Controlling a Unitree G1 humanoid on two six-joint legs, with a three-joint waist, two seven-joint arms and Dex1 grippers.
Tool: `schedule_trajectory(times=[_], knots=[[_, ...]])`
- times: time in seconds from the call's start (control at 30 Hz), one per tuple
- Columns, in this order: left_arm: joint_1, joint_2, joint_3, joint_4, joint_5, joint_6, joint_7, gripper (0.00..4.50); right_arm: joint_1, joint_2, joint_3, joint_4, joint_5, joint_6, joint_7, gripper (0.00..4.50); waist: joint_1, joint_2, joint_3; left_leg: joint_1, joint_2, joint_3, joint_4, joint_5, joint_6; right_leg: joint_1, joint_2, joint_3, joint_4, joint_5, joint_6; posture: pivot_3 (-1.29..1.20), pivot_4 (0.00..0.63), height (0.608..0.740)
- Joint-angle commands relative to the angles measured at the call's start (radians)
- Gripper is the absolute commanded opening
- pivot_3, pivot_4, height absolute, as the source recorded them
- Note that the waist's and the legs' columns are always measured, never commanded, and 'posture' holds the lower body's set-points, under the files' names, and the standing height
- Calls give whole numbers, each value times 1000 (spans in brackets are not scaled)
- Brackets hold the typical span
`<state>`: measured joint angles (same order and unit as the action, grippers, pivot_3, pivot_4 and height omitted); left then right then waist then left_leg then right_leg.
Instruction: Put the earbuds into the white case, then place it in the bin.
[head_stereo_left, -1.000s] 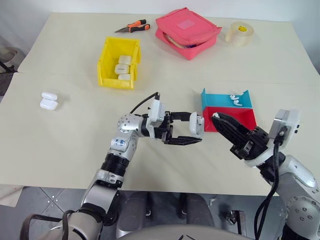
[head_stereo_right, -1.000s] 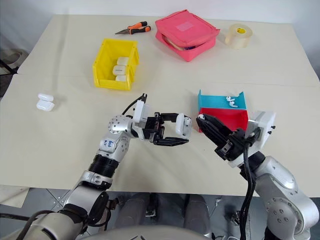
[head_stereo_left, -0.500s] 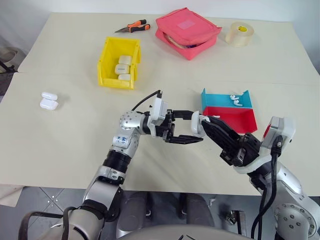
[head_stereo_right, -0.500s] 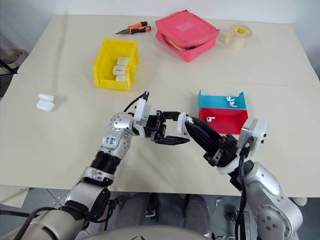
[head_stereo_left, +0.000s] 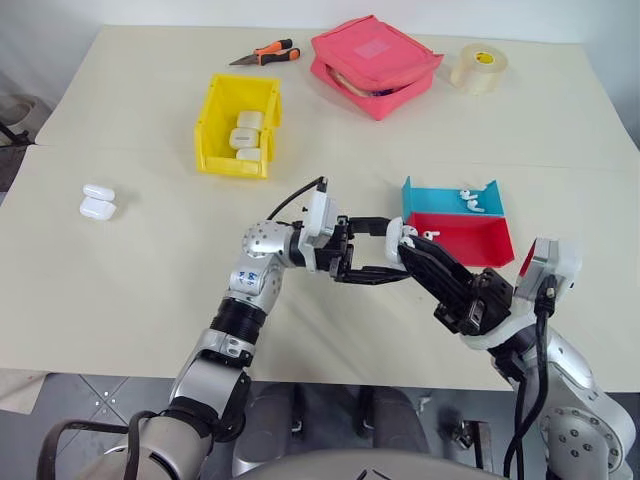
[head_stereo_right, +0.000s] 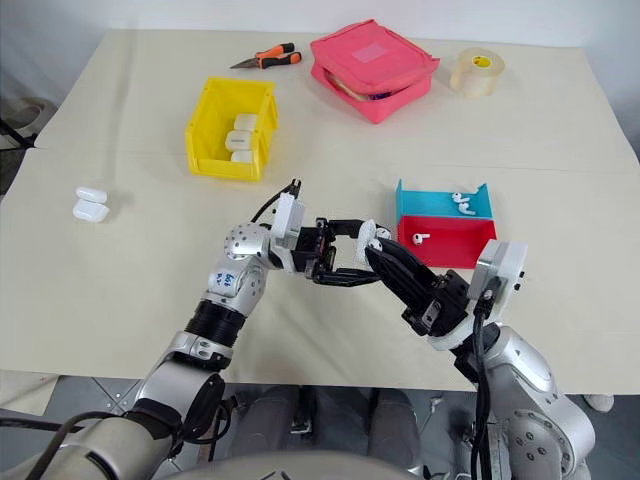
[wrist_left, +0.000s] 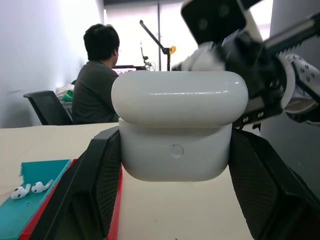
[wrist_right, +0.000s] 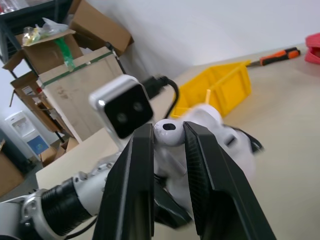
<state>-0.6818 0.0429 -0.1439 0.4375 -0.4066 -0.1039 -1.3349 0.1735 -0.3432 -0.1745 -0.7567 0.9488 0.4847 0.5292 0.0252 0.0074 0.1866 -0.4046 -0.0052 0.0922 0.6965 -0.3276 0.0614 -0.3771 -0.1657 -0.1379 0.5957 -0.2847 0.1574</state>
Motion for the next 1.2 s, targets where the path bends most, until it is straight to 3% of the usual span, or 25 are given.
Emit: schedule_trajectory(times=[0.03,0.3,0.57,0.83,1.2], knots=[[-13,-19,6,-63,-35,12,4,2790,8,-2,5,38,-33,-43,23,495,0,0,0,0,0,0,0,0,0,0,0,0,0,0,0,0,150,740],[-6,-19,13,-92,-46,30,15,2790,15,-8,-10,110,-60,-94,36,495,0,0,0,0,0,0,0,0,0,0,0,0,0,0,0,0,150,740],[4,-2,24,-110,-53,34,17,2790,48,-71,-30,119,-70,-89,48,495,1,0,0,0,0,0,0,0,0,0,0,0,0,0,0,0,150,740],[-3,11,28,-98,-56,12,3,2790,-29,-169,-61,178,-29,-56,79,495,1,0,0,0,0,0,0,0,0,0,0,0,0,0,0,0,150,740],[8,21,43,-105,-53,-7,21,2790,20,-190,-66,155,-15,-49,79,495,1,0,0,0,0,0,0,0,0,0,0,0,0,0,0,0,150,740]])
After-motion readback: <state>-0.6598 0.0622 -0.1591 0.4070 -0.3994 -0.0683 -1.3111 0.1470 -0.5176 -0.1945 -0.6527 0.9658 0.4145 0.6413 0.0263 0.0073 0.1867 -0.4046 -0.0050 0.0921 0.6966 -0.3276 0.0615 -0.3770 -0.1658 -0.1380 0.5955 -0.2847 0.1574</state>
